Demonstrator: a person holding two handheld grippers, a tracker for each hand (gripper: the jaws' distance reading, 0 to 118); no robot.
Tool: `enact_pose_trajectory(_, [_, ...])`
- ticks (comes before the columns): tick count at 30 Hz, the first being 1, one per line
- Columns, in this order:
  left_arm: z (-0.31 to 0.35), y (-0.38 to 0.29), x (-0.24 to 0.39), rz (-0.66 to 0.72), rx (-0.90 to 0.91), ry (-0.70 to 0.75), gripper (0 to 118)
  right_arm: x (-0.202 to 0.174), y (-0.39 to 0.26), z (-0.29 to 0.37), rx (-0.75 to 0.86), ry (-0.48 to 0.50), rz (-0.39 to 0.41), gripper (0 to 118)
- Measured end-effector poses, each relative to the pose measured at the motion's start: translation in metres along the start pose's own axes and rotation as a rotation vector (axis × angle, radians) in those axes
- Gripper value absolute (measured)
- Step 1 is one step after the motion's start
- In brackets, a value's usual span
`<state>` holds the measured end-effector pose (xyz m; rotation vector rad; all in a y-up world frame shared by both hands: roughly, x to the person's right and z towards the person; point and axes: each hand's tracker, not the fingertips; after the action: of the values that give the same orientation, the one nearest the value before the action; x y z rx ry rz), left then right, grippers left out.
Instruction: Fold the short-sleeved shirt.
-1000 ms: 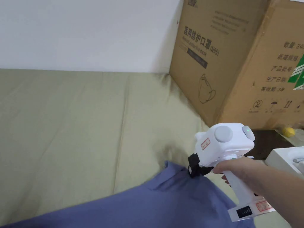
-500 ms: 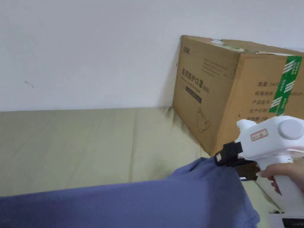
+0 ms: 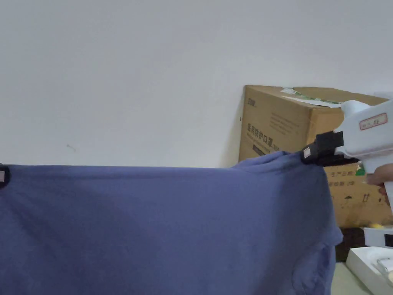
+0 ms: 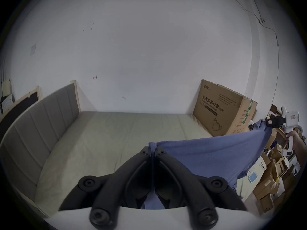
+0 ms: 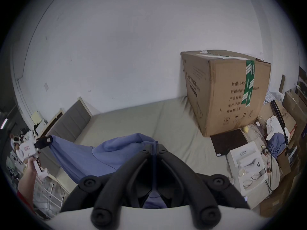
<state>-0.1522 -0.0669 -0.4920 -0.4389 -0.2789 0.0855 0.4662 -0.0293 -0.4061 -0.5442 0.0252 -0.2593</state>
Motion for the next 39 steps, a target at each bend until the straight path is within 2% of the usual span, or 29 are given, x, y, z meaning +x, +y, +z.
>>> enact_pose_trajectory(7, [-0.027, 0.059, 0.017, -0.036, 0.047, 0.01, 2, -0.018, 0.072, -0.038, 0.087, -0.102, 0.025, 3])
enact_pose_trajectory(14, [-0.082, 0.103, 0.02, -0.082, 0.097, 0.053, 2, -0.039, 0.146, -0.086, 0.229, -0.188, 0.077, 3])
enact_pose_trajectory(22, [-0.153, 0.131, 0.012, -0.046, 0.172, 0.119, 2, -0.065, 0.201, -0.138, 0.395, -0.283, 0.213, 3])
enact_pose_trajectory(26, [-0.176, 0.141, 0.014, -0.044, 0.22, 0.144, 2, -0.076, 0.212, -0.155, 0.467, -0.329, 0.253, 3])
enact_pose_trajectory(30, [-0.199, 0.145, 0.012, -0.084, 0.256, 0.17, 2, -0.074, 0.202, -0.175, 0.509, -0.337, 0.264, 3])
enact_pose_trajectory(32, [-0.228, 0.138, -0.002, -0.086, 0.252, 0.173, 2, -0.064, 0.185, -0.193, 0.493, -0.326, 0.244, 3])
enact_pose_trajectory(36, [-0.264, 0.078, -0.005, -0.036, 0.125, 0.16, 2, -0.026, 0.109, -0.25, 0.343, -0.309, 0.146, 3])
enact_pose_trajectory(39, [-0.291, -0.008, -0.004, 0.013, -0.002, 0.133, 2, 0.006, 0.006, -0.297, 0.134, -0.339, 0.07, 3])
